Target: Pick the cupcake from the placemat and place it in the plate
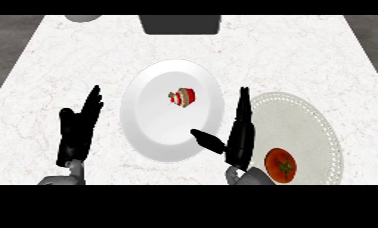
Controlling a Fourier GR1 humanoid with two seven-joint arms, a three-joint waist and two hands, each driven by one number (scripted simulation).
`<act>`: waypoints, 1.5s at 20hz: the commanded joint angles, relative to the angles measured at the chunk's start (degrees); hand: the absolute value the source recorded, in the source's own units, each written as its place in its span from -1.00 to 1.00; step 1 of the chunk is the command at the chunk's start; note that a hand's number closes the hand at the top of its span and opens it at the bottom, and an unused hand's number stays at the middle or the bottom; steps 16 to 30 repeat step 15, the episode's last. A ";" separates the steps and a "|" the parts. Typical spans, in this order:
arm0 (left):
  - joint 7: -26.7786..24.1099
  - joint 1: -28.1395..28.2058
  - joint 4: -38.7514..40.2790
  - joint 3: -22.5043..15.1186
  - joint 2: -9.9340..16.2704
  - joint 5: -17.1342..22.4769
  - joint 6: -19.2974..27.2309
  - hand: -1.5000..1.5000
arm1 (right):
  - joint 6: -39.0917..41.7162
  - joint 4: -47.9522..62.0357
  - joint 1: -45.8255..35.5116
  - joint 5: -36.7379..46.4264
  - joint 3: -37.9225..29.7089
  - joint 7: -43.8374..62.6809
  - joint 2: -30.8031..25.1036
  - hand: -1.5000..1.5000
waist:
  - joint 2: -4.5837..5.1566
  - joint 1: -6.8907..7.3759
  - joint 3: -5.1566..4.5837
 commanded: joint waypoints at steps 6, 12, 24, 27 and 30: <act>-0.89 -5.44 6.15 1.08 -1.65 -1.45 1.32 0.00 | 1.19 -3.38 4.90 6.18 -7.10 1.02 -0.16 -1.00 | 0.05 -0.19 -0.03; 0.87 -1.65 1.58 0.06 -2.58 -2.14 1.60 0.00 | 0.93 -2.57 11.40 -0.86 -8.63 -11.45 0.34 -1.00 | 0.06 0.07 0.02; -0.60 -3.08 3.71 3.54 0.39 0.00 -1.35 0.00 | 2.35 -7.06 14.31 7.16 -9.45 -4.26 0.05 -1.00 | 0.03 -0.08 -0.01; -0.60 -3.08 3.71 3.54 0.39 0.00 -1.35 0.00 | 2.35 -7.06 14.31 7.16 -9.45 -4.26 0.05 -1.00 | 0.03 -0.08 -0.01; -0.60 -3.08 3.71 3.54 0.39 0.00 -1.35 0.00 | 2.35 -7.06 14.31 7.16 -9.45 -4.26 0.05 -1.00 | 0.03 -0.08 -0.01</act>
